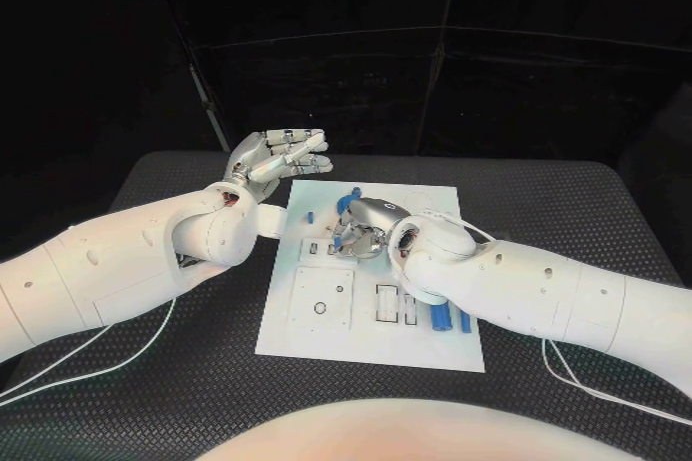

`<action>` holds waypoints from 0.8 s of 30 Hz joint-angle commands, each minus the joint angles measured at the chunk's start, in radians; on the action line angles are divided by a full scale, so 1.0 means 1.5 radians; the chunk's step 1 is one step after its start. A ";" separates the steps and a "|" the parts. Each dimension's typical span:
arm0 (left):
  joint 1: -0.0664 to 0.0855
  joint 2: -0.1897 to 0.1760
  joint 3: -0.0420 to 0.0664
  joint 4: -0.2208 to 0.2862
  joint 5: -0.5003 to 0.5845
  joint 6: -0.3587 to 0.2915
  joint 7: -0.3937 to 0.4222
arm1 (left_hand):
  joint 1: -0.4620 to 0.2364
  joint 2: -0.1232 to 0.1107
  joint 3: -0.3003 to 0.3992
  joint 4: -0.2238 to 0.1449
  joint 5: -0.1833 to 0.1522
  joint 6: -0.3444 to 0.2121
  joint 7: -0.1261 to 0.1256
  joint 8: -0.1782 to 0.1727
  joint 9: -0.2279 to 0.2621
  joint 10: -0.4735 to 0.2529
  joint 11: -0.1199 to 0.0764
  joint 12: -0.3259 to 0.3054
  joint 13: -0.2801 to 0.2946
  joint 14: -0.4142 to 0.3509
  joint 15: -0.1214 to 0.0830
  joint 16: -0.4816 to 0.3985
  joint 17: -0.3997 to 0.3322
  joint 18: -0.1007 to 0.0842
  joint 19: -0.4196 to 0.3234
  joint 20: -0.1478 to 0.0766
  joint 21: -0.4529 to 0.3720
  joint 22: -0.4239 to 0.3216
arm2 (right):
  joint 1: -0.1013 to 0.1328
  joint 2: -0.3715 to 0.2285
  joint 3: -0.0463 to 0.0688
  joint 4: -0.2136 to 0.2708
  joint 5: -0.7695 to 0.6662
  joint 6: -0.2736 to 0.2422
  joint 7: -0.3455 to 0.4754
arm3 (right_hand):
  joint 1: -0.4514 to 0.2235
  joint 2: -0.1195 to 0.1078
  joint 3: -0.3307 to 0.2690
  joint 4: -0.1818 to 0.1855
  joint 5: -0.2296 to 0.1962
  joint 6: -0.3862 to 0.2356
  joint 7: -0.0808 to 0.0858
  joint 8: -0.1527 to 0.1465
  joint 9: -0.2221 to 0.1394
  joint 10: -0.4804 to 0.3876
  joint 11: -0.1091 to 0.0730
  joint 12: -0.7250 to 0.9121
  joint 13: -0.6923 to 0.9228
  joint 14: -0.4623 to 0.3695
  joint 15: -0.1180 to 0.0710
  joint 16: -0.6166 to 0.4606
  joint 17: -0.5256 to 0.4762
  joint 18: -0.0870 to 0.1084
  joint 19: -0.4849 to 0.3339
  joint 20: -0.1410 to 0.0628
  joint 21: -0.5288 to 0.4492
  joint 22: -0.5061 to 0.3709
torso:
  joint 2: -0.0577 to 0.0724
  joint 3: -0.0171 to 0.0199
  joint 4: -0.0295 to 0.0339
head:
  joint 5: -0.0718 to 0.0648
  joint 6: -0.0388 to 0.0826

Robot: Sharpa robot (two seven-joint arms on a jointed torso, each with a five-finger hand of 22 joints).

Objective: Assemble the parts on the task board

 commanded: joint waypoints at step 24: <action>0.001 0.001 0.001 -0.002 -0.002 0.006 0.005 | 0.004 0.004 -0.001 -0.004 -0.001 0.002 0.002 -0.004 0.000 -0.001 -0.002 -0.004 0.000 0.005 0.002 -0.002 0.001 0.004 0.005 0.000 -0.003 -0.001 | 0.000 0.000 -0.008 -0.011 -0.015 0.043 -0.009 | -0.009 -0.004 0.005 0.001 -0.006 0.008 -0.007 0.000 0.008 -0.007 0.001 -0.003 0.015 0.060 -0.002 -0.002 0.129 -0.009 -0.002 -0.003 -0.001 -0.002 | -0.001 -0.0001 0.0004 | 0.000 -0.007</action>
